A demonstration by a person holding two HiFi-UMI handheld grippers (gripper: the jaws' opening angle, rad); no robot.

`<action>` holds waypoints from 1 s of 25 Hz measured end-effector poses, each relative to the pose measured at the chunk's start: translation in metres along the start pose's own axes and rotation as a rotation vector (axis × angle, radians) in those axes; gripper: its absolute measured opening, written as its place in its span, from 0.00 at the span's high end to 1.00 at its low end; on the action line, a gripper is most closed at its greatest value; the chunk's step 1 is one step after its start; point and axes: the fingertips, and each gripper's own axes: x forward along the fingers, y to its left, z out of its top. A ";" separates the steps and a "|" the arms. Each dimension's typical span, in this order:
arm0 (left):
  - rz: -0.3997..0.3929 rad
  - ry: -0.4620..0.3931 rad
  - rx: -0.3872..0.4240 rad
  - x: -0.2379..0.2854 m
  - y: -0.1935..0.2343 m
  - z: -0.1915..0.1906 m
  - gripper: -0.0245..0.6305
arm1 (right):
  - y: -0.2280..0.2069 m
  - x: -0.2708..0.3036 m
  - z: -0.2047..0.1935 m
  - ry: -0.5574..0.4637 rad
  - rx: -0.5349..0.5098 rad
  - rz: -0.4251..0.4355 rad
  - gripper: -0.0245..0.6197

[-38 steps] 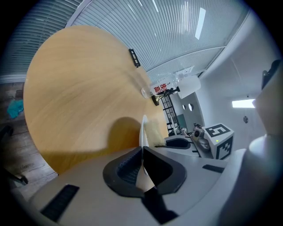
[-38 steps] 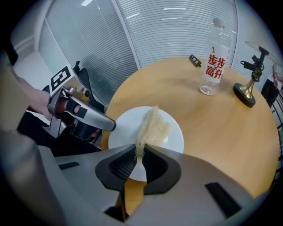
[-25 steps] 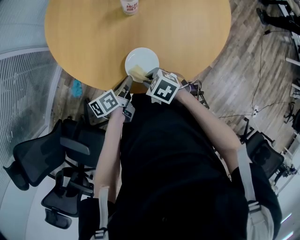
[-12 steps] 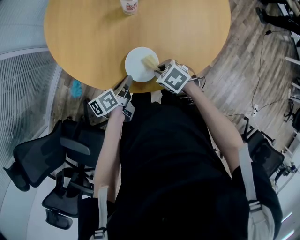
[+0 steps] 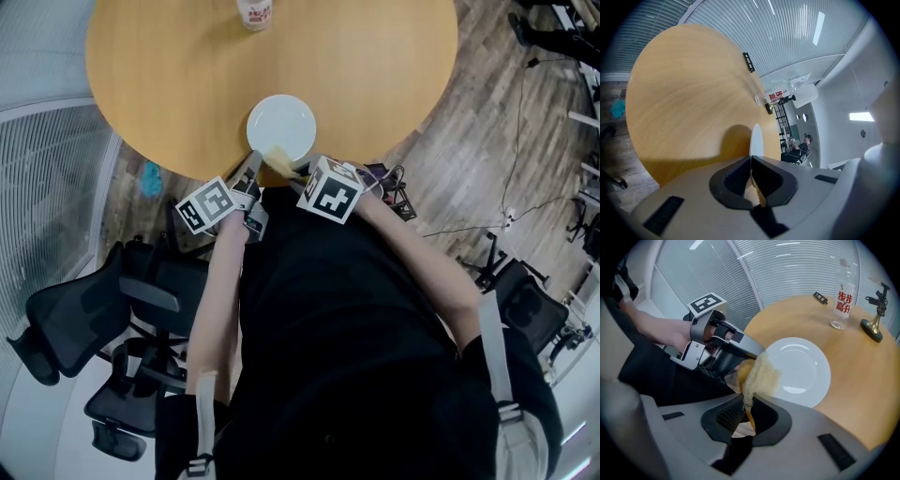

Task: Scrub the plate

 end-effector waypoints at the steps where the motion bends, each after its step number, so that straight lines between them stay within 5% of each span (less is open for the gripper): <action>1: 0.001 0.000 0.000 0.000 0.000 0.000 0.93 | -0.003 0.000 -0.002 0.003 0.004 -0.004 0.89; 9: 0.005 0.007 -0.005 0.000 0.002 -0.002 0.93 | -0.054 -0.016 -0.031 0.038 0.104 -0.118 0.89; 18: 0.015 -0.015 -0.076 0.011 -0.005 -0.005 0.93 | -0.114 -0.114 -0.037 -0.400 0.424 -0.178 0.89; 25: 0.019 -0.057 -0.198 0.050 -0.025 -0.015 0.93 | -0.155 -0.183 -0.082 -0.497 0.481 -0.250 0.89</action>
